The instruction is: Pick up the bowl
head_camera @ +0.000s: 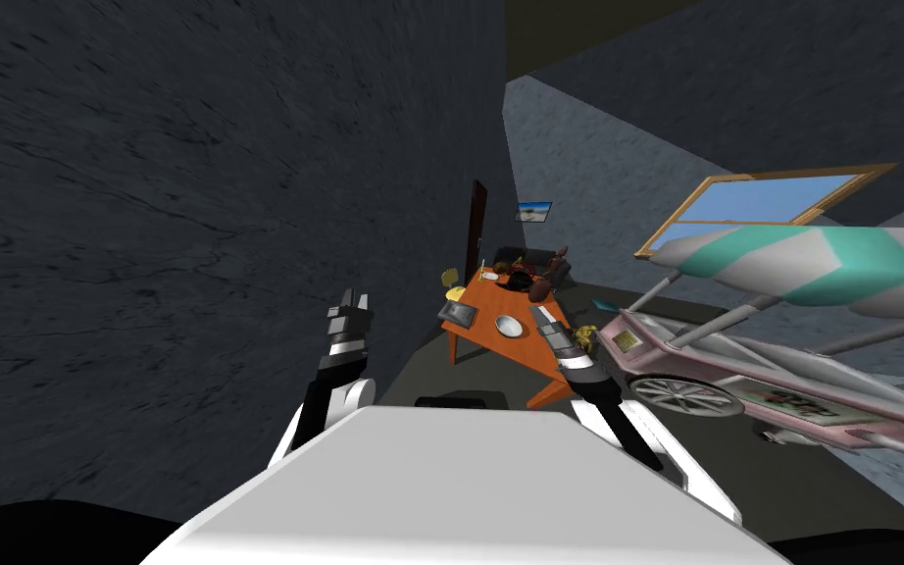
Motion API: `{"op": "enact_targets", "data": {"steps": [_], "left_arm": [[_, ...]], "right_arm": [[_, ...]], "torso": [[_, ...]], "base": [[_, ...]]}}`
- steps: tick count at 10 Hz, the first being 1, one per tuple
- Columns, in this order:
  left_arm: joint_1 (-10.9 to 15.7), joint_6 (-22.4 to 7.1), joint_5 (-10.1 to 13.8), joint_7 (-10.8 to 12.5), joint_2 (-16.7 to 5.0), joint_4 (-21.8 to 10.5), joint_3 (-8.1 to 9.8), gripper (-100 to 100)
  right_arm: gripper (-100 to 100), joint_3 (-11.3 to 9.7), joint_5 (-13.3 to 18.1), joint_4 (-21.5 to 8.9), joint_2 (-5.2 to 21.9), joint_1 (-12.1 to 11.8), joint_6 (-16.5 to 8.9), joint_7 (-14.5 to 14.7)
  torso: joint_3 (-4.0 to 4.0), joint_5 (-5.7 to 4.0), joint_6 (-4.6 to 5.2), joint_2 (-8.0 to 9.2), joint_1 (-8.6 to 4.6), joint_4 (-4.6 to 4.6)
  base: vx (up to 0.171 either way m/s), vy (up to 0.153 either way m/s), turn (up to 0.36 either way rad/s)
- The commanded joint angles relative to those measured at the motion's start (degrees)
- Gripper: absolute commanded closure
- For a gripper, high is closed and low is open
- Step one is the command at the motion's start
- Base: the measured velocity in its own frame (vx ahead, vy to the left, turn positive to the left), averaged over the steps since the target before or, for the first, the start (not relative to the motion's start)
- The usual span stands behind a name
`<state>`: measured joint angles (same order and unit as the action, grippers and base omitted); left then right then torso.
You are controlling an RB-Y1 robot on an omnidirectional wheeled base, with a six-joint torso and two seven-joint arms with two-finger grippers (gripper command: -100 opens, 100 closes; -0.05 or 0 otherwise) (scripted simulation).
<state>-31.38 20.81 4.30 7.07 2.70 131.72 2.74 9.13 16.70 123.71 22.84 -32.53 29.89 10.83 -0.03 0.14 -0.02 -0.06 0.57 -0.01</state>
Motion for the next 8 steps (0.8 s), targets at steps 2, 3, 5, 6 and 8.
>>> {"op": "enact_targets", "data": {"steps": [2, 3, 5, 6, 8], "left_arm": [[0.0, 0.0, 0.0, 0.0, 0.0, 0.0, 0.0, 0], [0.0, 0.0, 0.0, 0.0, -0.01, 0.0, 0.01, 0], [0.0, 0.0, 0.0, 0.0, -0.01, 0.0, 0.01, 0], [-0.01, 0.0, 0.0, 0.0, -0.01, 0.0, 0.01, 0], [0.0, 0.0, 0.0, 0.0, -0.01, 0.0, 0.01, 0]], "right_arm": [[-100, 0.76, 2.2, -2.72, 3.63, -1.02, -0.05, 1.85], [-100, 0.86, 3.73, -4.62, 5.73, -1.47, -0.24, 3.05], [-100, 0.81, 5.3, -6.66, 7.97, -1.9, -0.47, 4.3], [-100, 0.61, 6.91, -8.83, 10.11, -2.33, -0.74, 5.59], [-100, 0.26, 8.55, -11.12, 12.46, -2.73, -1.05, 6.9]], "torso": [[0.02, -0.01, 0.02, 0.05, -0.05, 0.0], [0.06, -0.04, 0.04, 0.11, -0.22, 0.02], [-0.01, -0.06, 0.0, -0.02, -0.26, 0.0], [0.0, -0.06, 0.05, 0.01, -0.33, 0.0], [0.0, -0.04, 0.01, 0.0, -0.19, 0.0]], "base": [[0.007, 0.117, 0.122], [0.02, 0.083, 0.148], [0.039, 0.082, 0.141], [0.032, 0.083, 0.13], [0.035, 0.094, 0.157]]}}
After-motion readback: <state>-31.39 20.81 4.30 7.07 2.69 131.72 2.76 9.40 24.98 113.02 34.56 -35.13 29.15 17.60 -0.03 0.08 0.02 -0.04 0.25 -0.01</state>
